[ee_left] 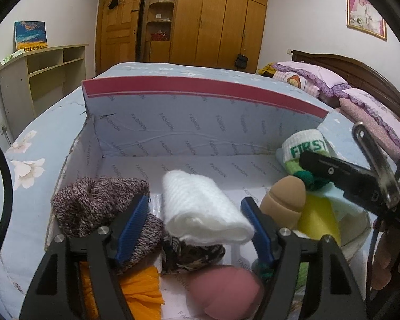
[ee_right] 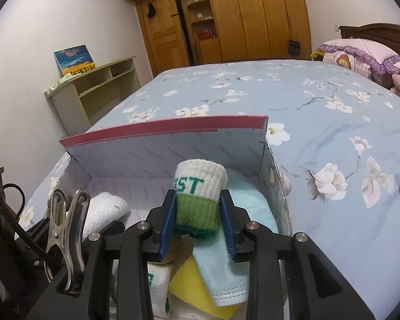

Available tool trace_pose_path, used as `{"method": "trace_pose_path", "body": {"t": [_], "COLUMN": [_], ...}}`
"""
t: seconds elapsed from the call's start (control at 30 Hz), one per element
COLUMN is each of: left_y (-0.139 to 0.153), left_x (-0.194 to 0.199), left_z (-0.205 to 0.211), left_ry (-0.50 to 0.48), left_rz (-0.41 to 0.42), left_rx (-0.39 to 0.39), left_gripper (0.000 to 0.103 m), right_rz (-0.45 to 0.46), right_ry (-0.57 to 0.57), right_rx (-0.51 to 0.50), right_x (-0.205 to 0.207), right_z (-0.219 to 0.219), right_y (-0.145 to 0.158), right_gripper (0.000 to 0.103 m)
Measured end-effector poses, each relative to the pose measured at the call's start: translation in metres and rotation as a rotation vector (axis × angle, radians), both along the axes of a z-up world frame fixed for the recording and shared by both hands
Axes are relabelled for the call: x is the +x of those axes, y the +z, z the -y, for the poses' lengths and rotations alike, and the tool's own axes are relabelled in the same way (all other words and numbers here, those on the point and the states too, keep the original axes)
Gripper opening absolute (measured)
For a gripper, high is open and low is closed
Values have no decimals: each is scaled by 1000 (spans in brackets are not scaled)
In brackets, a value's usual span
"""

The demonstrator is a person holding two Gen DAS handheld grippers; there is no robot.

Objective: Organize soft objects
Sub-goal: 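Lower the FIRST wristband into the box and open the right gripper while the left gripper releases the cloth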

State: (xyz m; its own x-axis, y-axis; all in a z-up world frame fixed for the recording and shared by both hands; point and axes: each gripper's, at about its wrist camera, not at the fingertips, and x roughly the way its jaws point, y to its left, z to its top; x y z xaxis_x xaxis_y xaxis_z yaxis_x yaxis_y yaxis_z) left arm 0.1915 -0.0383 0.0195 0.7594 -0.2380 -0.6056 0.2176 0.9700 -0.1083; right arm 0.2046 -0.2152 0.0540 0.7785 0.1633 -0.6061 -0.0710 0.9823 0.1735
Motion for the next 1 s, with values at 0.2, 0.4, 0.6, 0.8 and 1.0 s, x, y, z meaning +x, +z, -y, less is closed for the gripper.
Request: {"method": "trace_pose_path", "body": {"t": [0.2, 0.4, 0.6, 0.8, 1.0], "left_y": [1, 7, 18, 41, 61], "left_x": [1, -3, -11, -23, -39], "left_z": [1, -2, -9, -14, -23], "left_ry": [-3, -10, 8, 24, 38], "left_rz": [2, 18, 28, 72, 89], "left_rx": [-5, -34, -42, -37, -56], "left_gripper": [76, 76, 76, 76, 76], "right_rz": [-6, 11, 42, 60, 59], "right_ry": [-14, -5, 18, 36, 53], "right_rx": [5, 38, 39, 65, 69], "right_x": [-1, -11, -27, -51, -72], "right_z": [6, 8, 7, 8, 6], "right_y": [4, 10, 19, 27, 32], "right_gripper": [49, 52, 55, 61, 62]}}
